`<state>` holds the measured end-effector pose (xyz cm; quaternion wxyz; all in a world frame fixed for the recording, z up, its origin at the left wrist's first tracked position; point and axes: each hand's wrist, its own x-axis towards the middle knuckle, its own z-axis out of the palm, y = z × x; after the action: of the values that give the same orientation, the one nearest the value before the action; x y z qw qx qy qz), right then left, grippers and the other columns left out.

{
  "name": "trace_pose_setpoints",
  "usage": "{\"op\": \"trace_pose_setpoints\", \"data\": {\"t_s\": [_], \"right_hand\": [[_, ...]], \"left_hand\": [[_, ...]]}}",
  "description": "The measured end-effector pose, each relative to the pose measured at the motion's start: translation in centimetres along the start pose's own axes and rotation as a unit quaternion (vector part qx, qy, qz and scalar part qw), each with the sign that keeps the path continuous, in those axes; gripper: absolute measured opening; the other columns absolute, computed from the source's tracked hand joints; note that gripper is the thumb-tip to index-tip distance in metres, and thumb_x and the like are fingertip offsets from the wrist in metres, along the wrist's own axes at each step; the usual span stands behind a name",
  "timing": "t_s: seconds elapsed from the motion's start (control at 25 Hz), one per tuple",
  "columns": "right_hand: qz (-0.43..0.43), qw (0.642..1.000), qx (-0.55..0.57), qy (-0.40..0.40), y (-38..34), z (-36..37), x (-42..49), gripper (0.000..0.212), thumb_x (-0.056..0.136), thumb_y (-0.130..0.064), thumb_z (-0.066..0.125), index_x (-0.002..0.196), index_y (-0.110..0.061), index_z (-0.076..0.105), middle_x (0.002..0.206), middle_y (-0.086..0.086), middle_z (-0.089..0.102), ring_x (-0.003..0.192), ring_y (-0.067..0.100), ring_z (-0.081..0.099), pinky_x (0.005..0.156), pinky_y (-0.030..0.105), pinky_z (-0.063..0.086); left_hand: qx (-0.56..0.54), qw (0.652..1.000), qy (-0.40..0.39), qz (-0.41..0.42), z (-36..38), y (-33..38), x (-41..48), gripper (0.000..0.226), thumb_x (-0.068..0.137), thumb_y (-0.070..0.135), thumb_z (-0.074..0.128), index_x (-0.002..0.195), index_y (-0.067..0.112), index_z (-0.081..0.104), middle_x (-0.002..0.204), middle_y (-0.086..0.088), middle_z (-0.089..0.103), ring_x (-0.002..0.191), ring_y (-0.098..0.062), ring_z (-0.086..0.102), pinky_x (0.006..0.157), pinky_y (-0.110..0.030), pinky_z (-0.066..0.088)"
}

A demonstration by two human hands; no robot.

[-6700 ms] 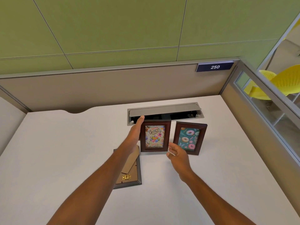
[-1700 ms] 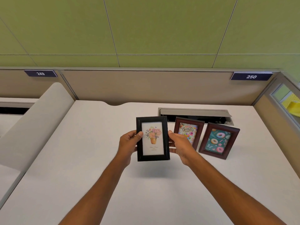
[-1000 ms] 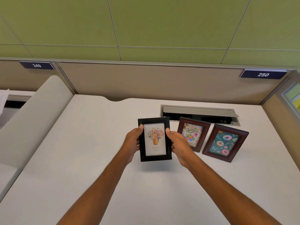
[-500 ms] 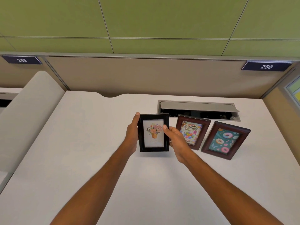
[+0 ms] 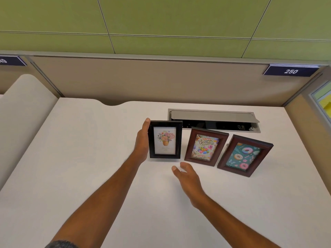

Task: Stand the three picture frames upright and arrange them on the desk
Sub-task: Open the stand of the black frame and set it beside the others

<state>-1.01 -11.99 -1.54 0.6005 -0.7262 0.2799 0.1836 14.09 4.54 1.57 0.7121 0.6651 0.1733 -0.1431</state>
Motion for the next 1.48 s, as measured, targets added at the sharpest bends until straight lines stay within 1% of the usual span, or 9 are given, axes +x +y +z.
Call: {"op": "trace_pose_setpoints", "data": {"t_s": [0.16, 0.36, 0.72, 0.88, 0.96, 1.12, 1.24, 1.36, 1.48], "right_hand": [[0.008, 0.999, -0.033, -0.013, 1.9, -0.6, -0.4, 0.059, 0.102, -0.053, 0.065, 0.154, -0.03, 0.051, 0.159, -0.002, 0.055, 0.128, 0.009, 0.053, 0.1, 0.028, 0.042], [0.005, 0.999, -0.041, -0.015, 2.4, -1.2, -0.1, 0.057, 0.102, -0.055, 0.065, 0.153, -0.032, 0.052, 0.158, -0.003, 0.057, 0.125, 0.008, 0.054, 0.1, 0.028, 0.043], [0.002, 0.999, -0.05, -0.007, 2.5, -1.2, 0.4, 0.057, 0.103, -0.053, 0.064, 0.154, -0.03, 0.052, 0.159, -0.001, 0.056, 0.124, 0.009, 0.053, 0.101, 0.028, 0.044], [0.002, 0.999, -0.047, -0.007, 2.5, -1.2, 0.4, 0.057, 0.103, -0.052, 0.064, 0.154, -0.029, 0.052, 0.157, -0.001, 0.057, 0.126, 0.011, 0.054, 0.101, 0.029, 0.045], [0.0, 0.999, -0.048, -0.007, 2.6, -1.2, 0.6, 0.056, 0.103, -0.052, 0.064, 0.154, -0.03, 0.053, 0.157, -0.001, 0.057, 0.126, 0.011, 0.055, 0.101, 0.029, 0.045], [-0.001, 0.998, -0.056, -0.013, 2.6, -1.3, 0.7, 0.057, 0.102, -0.055, 0.065, 0.152, -0.031, 0.053, 0.158, -0.002, 0.057, 0.126, 0.011, 0.054, 0.105, 0.031, 0.047], [-0.006, 0.998, -0.064, -0.017, 2.8, -1.6, 0.6, 0.059, 0.101, -0.057, 0.065, 0.153, -0.031, 0.052, 0.158, -0.002, 0.056, 0.129, 0.014, 0.056, 0.112, 0.037, 0.049], [-0.013, 0.998, -0.06, -0.021, 3.0, -2.1, 0.4, 0.061, 0.1, -0.058, 0.065, 0.153, -0.029, 0.053, 0.158, -0.001, 0.057, 0.135, 0.017, 0.057, 0.114, 0.039, 0.05], [-0.016, 0.998, -0.066, -0.019, 3.1, -2.4, -0.1, 0.063, 0.101, -0.057, 0.065, 0.155, -0.026, 0.052, 0.159, -0.001, 0.056, 0.139, 0.02, 0.056, 0.117, 0.041, 0.049]], "left_hand": [[0.019, 1.0, -0.006, -0.004, 0.4, -0.5, 1.5, 0.054, 0.107, 0.069, 0.036, 0.086, 0.053, 0.083, 0.098, 0.012, 0.086, 0.092, -0.009, 0.081, 0.082, -0.031, 0.054], [0.025, 1.0, -0.017, -0.002, 1.2, -1.0, 2.0, 0.054, 0.107, 0.068, 0.037, 0.098, 0.039, 0.081, 0.1, 0.009, 0.086, 0.104, -0.017, 0.079, 0.085, -0.032, 0.055], [0.044, 0.998, -0.039, 0.014, 0.9, -1.5, 2.4, 0.052, 0.11, 0.065, 0.034, 0.107, 0.035, 0.077, 0.104, 0.011, 0.085, 0.096, -0.006, 0.08, 0.086, -0.026, 0.054], [0.039, 0.998, -0.055, 0.009, 0.7, -1.8, 2.0, 0.052, 0.11, 0.065, 0.033, 0.095, 0.049, 0.08, 0.1, 0.019, 0.084, 0.092, 0.003, 0.079, 0.086, -0.028, 0.052], [0.054, 0.997, -0.062, 0.008, 0.7, -1.5, 1.6, 0.053, 0.11, 0.066, 0.031, 0.093, 0.054, 0.08, 0.101, 0.02, 0.084, 0.095, -0.002, 0.079, 0.086, -0.028, 0.052], [0.08, 0.994, -0.069, -0.002, 0.1, -1.1, 0.8, 0.051, 0.108, 0.07, 0.028, 0.11, 0.045, 0.072, 0.102, 0.02, 0.083, 0.107, -0.011, 0.073, 0.094, -0.034, 0.053], [0.081, 0.993, -0.089, -0.01, -0.7, -1.2, 0.1, 0.053, 0.107, 0.071, 0.021, 0.129, 0.046, 0.062, 0.132, 0.013, 0.071, 0.126, -0.021, 0.065, 0.115, -0.053, 0.045], [0.087, 0.992, -0.086, -0.017, -1.4, -1.3, -0.8, 0.073, 0.103, 0.075, 0.021, 0.159, 0.034, 0.044, 0.167, -0.002, 0.049, 0.153, -0.03, 0.045, 0.125, -0.064, 0.031], [0.093, 0.993, -0.065, -0.017, -2.2, -1.0, -2.1, 0.093, 0.089, 0.083, 0.025, 0.166, 0.032, 0.036, 0.177, -0.002, 0.033, 0.162, -0.031, 0.032, 0.13, -0.067, 0.023]]}}
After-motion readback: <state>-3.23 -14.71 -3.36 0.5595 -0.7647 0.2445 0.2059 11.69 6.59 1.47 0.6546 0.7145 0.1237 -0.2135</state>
